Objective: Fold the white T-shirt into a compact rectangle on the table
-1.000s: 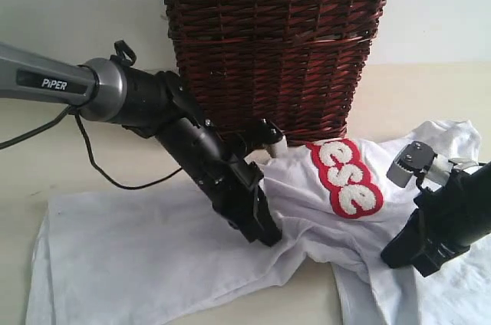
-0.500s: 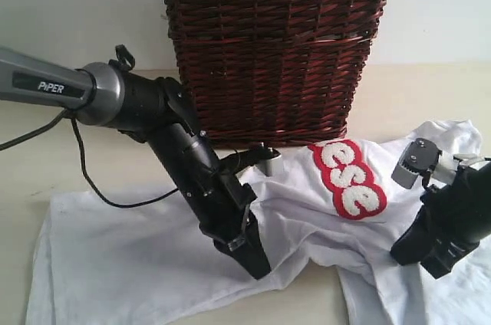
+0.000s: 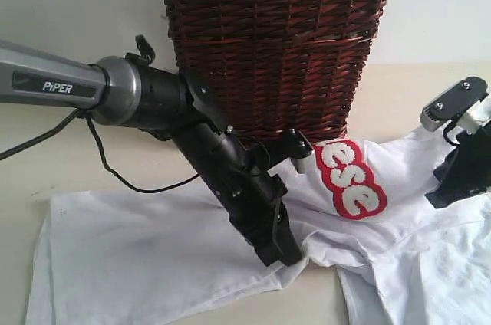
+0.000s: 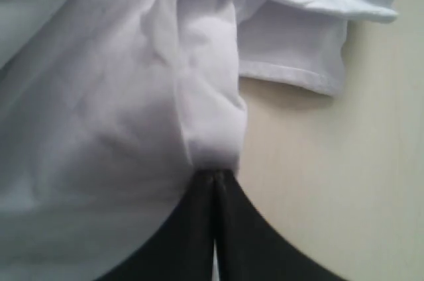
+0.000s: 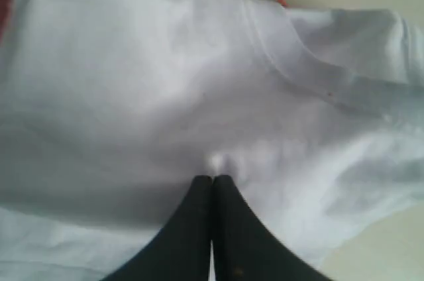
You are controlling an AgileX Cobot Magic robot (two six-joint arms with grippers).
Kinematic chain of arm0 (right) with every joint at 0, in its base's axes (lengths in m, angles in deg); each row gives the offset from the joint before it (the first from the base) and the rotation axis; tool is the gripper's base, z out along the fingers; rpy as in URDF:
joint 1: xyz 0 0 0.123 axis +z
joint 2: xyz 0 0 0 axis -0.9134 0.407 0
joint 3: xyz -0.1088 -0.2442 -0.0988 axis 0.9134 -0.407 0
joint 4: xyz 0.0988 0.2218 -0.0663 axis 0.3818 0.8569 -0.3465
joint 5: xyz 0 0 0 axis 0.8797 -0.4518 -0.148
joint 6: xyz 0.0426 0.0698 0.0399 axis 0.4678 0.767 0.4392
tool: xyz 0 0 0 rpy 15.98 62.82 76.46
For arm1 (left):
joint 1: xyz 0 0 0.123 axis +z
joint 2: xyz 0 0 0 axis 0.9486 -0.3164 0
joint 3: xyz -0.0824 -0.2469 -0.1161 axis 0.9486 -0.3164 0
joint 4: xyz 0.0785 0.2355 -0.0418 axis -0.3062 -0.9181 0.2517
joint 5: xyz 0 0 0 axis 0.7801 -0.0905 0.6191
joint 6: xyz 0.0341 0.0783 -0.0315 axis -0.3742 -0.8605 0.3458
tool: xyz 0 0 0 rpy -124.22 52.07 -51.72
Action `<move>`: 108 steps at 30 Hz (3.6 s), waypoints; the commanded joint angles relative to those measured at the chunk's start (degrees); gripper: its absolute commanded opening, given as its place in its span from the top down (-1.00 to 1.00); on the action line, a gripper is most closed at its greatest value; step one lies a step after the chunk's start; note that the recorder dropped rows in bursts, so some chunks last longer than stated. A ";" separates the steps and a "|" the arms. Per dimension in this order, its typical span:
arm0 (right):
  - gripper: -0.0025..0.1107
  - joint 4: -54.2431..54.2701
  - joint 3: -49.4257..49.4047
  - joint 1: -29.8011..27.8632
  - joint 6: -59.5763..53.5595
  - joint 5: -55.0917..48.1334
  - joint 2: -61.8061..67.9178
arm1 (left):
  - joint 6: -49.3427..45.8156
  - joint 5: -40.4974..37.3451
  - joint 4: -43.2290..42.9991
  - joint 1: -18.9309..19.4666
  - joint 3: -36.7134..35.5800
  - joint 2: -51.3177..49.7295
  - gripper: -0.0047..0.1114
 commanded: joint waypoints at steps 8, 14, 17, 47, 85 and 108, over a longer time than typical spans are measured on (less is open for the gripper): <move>0.96 -0.39 0.01 -0.16 -2.26 13.09 10.87 | 0.05 -0.43 0.14 -0.63 0.01 -2.91 0.92; 0.96 0.26 0.01 -0.16 -2.26 21.29 13.76 | 2.69 -3.77 0.14 -0.63 0.01 -3.63 0.92; 0.96 0.26 0.01 -0.16 -2.26 21.96 13.73 | 2.69 -4.28 0.14 -0.63 0.01 -3.63 0.92; 0.96 3.05 -0.11 -0.16 0.50 -17.49 -0.81 | 5.72 14.21 -17.08 1.13 -0.09 5.22 0.92; 0.96 -23.27 0.03 -0.16 11.12 -17.60 -5.67 | 5.80 8.49 -19.02 4.10 0.01 6.60 0.92; 0.96 -9.71 0.03 -0.16 11.09 -32.70 -11.73 | 19.82 0.69 -25.25 3.50 -15.78 10.62 0.92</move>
